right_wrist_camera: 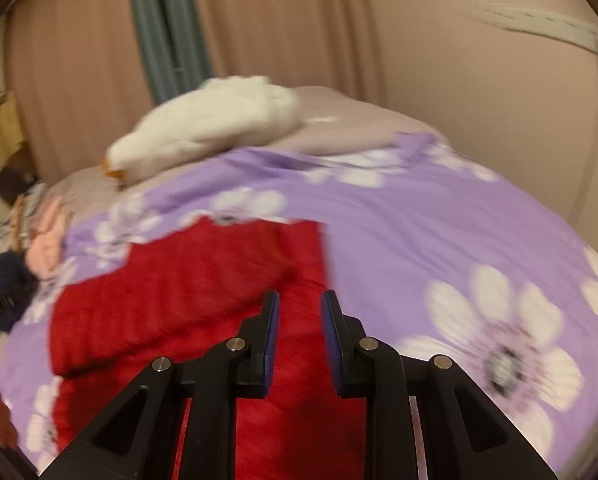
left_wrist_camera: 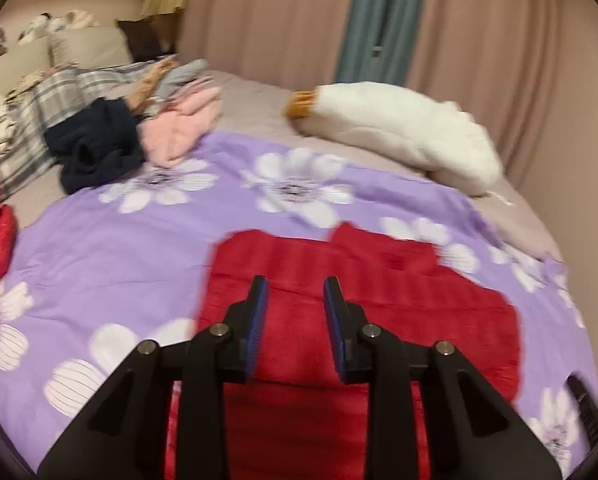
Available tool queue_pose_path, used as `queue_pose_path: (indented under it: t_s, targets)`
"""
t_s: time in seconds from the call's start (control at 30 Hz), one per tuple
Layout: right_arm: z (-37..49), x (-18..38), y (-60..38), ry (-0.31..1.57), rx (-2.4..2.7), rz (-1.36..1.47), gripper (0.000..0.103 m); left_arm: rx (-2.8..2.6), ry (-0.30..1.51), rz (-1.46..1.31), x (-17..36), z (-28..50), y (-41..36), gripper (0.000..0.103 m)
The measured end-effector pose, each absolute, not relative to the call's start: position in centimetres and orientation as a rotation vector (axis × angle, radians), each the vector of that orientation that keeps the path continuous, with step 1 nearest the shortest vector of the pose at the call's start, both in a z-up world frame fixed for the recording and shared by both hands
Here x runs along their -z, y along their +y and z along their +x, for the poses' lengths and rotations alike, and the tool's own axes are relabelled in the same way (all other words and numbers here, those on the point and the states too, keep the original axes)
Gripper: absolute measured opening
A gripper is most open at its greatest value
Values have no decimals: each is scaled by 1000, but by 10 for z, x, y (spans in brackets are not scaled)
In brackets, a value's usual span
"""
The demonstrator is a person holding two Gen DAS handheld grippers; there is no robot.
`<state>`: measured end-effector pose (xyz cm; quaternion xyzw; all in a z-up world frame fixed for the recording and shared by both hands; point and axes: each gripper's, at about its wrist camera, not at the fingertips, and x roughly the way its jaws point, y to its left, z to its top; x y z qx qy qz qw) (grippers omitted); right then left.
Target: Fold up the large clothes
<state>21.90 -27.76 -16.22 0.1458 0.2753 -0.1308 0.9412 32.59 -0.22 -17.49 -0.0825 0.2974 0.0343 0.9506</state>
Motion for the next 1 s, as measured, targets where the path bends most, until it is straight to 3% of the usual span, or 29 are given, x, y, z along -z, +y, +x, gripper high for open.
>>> queue_pose_path:
  t_s: [0.23,0.33,0.37,0.47,1.0]
  targets:
    - [327,170,-232,592,141,155,25,-147,703,-163,231,376,34,23]
    - [362,220,-239,731,198,154,25,-173,774,-88,287,394,23,24]
    - [366,242,-248,757,196,187,17,-169,764,-74,301,395,18,24]
    - [360,277,-264,723,165,267,15,-184,752,-38,300,398,10,25]
    - [366,273,-265,727,179,265,14,-188,775,-43,306,405,13,26]
